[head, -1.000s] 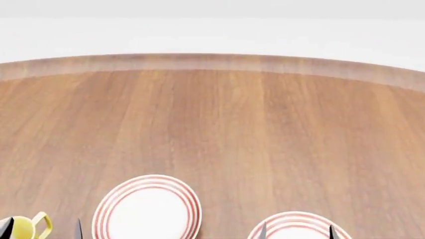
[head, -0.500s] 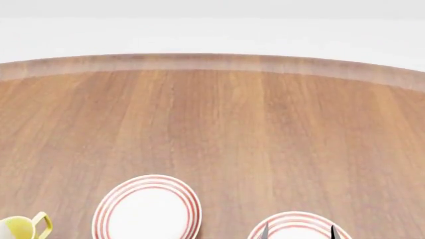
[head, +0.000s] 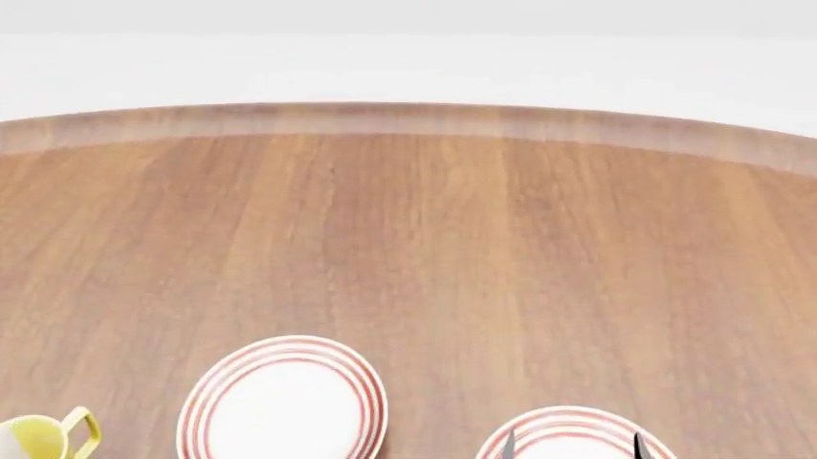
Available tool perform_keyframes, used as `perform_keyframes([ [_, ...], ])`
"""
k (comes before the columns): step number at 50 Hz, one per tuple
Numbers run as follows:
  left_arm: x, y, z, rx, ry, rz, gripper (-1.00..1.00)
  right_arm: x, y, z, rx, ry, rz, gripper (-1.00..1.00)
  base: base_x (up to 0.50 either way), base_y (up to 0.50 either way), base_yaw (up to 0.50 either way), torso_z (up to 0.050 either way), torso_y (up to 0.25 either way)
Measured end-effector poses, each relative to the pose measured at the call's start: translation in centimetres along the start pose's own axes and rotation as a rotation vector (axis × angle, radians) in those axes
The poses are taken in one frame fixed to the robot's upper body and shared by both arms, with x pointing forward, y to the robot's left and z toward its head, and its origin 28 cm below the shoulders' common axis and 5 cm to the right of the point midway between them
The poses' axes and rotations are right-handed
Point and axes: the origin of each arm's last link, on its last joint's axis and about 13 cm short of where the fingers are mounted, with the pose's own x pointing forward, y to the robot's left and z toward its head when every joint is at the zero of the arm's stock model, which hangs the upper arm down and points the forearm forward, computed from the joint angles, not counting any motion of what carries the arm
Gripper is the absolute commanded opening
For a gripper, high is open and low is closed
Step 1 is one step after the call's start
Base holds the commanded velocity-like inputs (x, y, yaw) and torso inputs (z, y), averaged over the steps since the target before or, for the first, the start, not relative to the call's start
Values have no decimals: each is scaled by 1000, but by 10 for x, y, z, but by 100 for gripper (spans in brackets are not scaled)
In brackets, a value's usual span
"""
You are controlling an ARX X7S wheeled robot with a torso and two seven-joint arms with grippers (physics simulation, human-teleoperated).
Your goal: Put the white mug on the left plate.
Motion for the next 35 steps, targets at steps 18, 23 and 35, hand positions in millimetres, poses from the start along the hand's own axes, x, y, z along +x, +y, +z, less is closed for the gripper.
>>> perform_keyframes([
  [18, -23, -12, -12, -52, 5, -137, 100, 1, 1, -1, -4, 6, 0, 100, 0, 0, 0, 0, 0],
  [23, -25, -17, -15, -53, 13, -171, 100, 1, 1, -2, -5, 7, -1, 100, 0, 0, 0, 0, 0],
  [35, -25, -33, -23, -62, 20, -257, 100, 1, 1, -2, -8, 7, -2, 100, 0, 0, 0, 0, 0],
])
